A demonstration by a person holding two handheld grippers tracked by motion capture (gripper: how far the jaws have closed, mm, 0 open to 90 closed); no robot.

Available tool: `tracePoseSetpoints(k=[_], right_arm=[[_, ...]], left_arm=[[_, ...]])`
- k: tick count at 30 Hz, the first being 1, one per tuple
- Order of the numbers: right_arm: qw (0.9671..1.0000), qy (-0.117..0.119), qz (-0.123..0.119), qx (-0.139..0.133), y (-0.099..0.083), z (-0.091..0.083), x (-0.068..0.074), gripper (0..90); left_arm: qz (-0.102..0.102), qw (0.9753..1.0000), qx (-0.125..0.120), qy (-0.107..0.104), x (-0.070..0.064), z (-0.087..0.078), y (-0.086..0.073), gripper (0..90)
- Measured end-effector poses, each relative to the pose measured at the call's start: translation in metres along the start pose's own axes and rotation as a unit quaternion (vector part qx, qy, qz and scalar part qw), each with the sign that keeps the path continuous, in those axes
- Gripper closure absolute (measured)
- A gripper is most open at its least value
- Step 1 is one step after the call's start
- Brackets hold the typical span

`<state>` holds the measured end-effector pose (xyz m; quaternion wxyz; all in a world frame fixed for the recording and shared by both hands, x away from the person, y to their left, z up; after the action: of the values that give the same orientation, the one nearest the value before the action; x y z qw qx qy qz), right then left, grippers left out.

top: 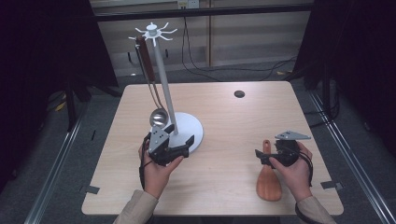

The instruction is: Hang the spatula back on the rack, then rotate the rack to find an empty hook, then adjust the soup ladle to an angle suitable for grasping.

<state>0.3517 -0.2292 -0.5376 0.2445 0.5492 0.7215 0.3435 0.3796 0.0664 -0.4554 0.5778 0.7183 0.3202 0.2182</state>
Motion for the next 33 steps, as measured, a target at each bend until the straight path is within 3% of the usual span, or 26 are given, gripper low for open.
tracePoseSetpoints(k=[13,15,18,19,24,30,33], right_arm=[[0.9993,-0.016,0.011,0.032,-0.010,0.009,-0.005,8.5],[0.9992,-0.017,0.012,0.033,-0.011,0.009,-0.007,9.3],[0.9988,-0.017,0.017,0.043,-0.014,0.011,-0.008,10.5],[0.9986,-0.018,0.020,0.045,-0.015,0.011,-0.008,10.8],[0.9986,-0.014,0.012,0.050,-0.020,0.014,-0.008,14.7],[0.9971,-0.033,0.010,0.068,-0.026,0.016,-0.012,18.4],[0.9971,-0.031,0.010,0.069,-0.027,0.019,-0.011,22.4]], left_arm=[[0.002,0.9996,0.001,-0.027,-0.017,0.003,0.003,14.9],[-0.002,0.9997,0.006,-0.024,-0.019,0.004,0.001,14.8],[0.000,0.9992,0.013,-0.039,-0.024,0.007,-0.004,14.4],[-0.004,0.9994,0.016,-0.032,-0.024,0.008,-0.006,14.3],[0.000,0.9990,0.022,-0.040,-0.031,0.012,-0.009,14.1],[0.010,0.9979,0.034,-0.053,-0.040,0.016,-0.016,14.1],[0.012,0.9976,0.036,-0.058,-0.043,0.018,-0.018,14.1]])
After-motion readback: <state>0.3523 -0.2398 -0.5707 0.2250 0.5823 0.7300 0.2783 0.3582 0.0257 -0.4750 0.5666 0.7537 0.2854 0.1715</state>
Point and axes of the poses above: each handheld gripper's, and its own axes: z roughly forward along the jaws, y roughly out of its top, x roughly to its left, the point moved 10 cm from there along z, roughly forward along the jaws, and after that the axes turned 4 degrees about -y, right-handed, at the moved point
